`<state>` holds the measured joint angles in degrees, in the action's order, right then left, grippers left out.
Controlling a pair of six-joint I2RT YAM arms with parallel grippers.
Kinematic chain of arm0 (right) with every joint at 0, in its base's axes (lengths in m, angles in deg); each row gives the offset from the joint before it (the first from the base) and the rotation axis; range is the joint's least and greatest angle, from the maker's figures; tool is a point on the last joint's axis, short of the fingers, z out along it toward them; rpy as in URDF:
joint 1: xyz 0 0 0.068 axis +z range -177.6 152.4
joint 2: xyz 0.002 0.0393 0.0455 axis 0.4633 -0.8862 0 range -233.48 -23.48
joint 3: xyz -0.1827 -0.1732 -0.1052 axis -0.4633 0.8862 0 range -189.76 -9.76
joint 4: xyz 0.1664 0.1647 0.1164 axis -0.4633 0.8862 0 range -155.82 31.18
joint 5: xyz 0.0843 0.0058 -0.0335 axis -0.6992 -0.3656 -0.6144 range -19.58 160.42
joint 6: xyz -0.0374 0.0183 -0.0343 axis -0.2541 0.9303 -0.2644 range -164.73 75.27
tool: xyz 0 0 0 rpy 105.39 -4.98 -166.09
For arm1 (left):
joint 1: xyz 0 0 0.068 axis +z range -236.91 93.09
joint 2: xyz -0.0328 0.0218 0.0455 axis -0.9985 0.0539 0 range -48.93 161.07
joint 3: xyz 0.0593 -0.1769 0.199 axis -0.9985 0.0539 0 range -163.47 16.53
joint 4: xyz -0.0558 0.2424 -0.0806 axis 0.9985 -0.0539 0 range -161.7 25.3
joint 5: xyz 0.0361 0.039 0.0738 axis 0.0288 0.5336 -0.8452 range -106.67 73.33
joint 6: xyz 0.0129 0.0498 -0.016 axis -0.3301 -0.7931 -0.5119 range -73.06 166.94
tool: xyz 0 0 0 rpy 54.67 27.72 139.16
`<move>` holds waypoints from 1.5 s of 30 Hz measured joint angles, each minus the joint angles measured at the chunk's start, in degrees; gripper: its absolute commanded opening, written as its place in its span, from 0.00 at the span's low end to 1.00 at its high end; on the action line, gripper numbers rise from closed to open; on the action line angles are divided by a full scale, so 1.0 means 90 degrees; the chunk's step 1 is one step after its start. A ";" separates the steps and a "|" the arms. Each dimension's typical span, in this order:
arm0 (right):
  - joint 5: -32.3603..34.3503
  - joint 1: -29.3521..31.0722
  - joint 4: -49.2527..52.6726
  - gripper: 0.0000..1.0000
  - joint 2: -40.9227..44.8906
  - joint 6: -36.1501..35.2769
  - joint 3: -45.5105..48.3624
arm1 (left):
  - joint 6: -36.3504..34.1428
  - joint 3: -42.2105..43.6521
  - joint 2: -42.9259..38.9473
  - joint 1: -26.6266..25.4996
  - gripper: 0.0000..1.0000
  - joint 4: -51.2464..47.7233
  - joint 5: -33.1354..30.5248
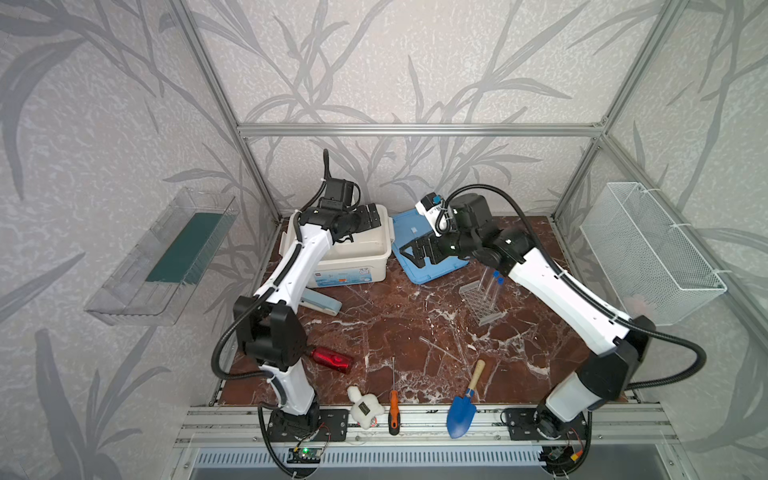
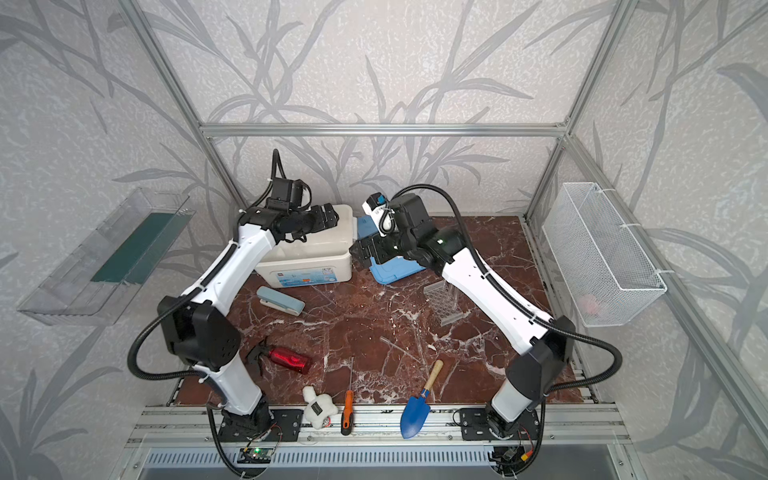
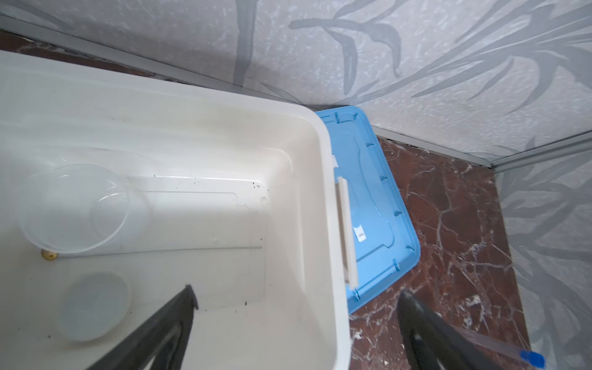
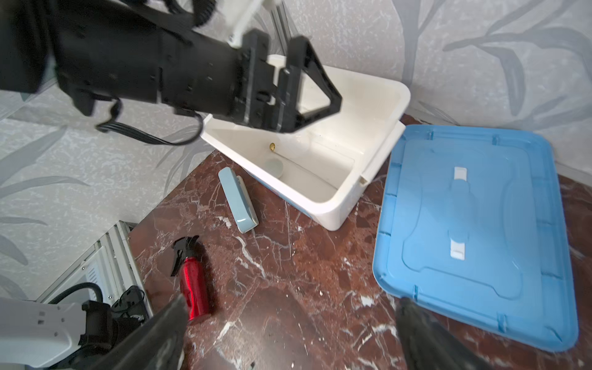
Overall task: Organize the chemistry lab equipment
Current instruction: 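Withdraw the left gripper and move it over the second pipette while the right arm lowers, then lower the left gripper and close it on the second clear pipette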
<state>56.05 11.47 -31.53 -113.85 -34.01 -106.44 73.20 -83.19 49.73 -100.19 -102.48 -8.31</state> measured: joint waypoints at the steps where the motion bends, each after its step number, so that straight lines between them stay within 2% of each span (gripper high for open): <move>1: 0.0085 0.0000 0.0029 0.99 0.0233 0.0024 0.0233 | 0.0068 0.0155 -0.0284 -0.0063 0.99 0.0012 -0.0002; 6: 0.0410 0.0000 0.0131 0.99 0.1307 0.0146 0.1467 | 0.0221 0.0583 -0.1212 -0.0546 0.99 -0.0172 -0.0092; 10: 0.0629 0.0000 0.0393 0.99 0.2108 0.0432 0.2448 | 0.0546 0.1236 -0.1848 -0.1287 0.94 -0.0151 -0.0262; 14: 0.0826 0.0000 0.0770 0.99 0.2756 0.0770 0.3116 | 0.1158 0.2159 -0.2506 -0.2188 0.88 0.0022 -0.0474; 18: 0.0833 0.0000 0.0850 0.99 0.3332 0.0879 0.3793 | 0.1885 0.2912 -0.2941 -0.2764 0.87 0.0257 -0.0593; 22: 0.0821 0.0000 0.1020 0.99 0.3657 0.0884 0.4296 | 0.2708 0.3390 -0.2885 -0.3281 0.77 0.0495 -0.0782; 26: 0.0930 -0.0039 0.1214 0.99 0.3689 0.0942 0.4588 | 0.3920 0.4170 -0.2766 -0.3747 0.65 0.0821 -0.0942; 30: 0.1027 -0.0134 0.1362 0.99 0.3725 0.1035 0.4809 | 0.5197 0.4639 -0.2436 -0.4146 0.64 0.0918 -0.1212; 34: 0.1103 -0.0165 0.1375 0.99 0.3810 0.1047 0.4918 | 0.6356 0.4758 -0.1889 -0.4401 0.56 0.1105 -0.1326; 39: 0.1183 -0.0172 0.1365 0.99 0.3910 0.1015 0.5010 | 0.7283 0.4503 -0.1005 -0.4580 0.54 0.0964 -0.1319; 45: 0.1197 -0.0175 0.1350 0.99 0.4029 0.0969 0.5144 | 0.8126 0.4498 -0.0503 -0.4726 0.51 0.1137 -0.1212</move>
<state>66.83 9.89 -19.38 -77.58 -25.29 -60.15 146.34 -42.71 45.20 -142.72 -92.25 -19.21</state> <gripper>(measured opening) 0.991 0.518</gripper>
